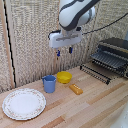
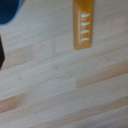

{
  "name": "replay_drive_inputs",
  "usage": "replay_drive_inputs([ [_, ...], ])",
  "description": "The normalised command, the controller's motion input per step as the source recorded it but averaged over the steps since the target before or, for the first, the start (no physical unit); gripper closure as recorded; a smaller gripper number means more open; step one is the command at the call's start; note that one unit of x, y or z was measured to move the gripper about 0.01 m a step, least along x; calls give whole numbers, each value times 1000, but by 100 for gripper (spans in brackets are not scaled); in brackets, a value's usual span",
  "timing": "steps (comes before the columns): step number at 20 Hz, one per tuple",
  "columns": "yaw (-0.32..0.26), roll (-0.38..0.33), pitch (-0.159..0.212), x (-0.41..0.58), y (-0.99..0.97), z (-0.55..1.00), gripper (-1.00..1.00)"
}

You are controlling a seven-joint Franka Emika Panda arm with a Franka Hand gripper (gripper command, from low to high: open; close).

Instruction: Position your gripper near the tray handle while precisely lining it up. Firmly yet gently grip the handle, ensuring a strong hold. Slide the tray into the oven in a steady manner until it's entirely inside. Relinquish the handle as it sits within the oven and extract your gripper with care.

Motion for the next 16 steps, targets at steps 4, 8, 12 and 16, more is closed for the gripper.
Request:
replay_drive_inputs([
  [4,51,-358,0,-69,-376,0,-100],
  [8,47,-369,0,-36,-373,0,-100],
  [12,39,-369,0,-4,-377,-6,-100],
  [16,62,-360,0,0,-354,-46,-100],
])
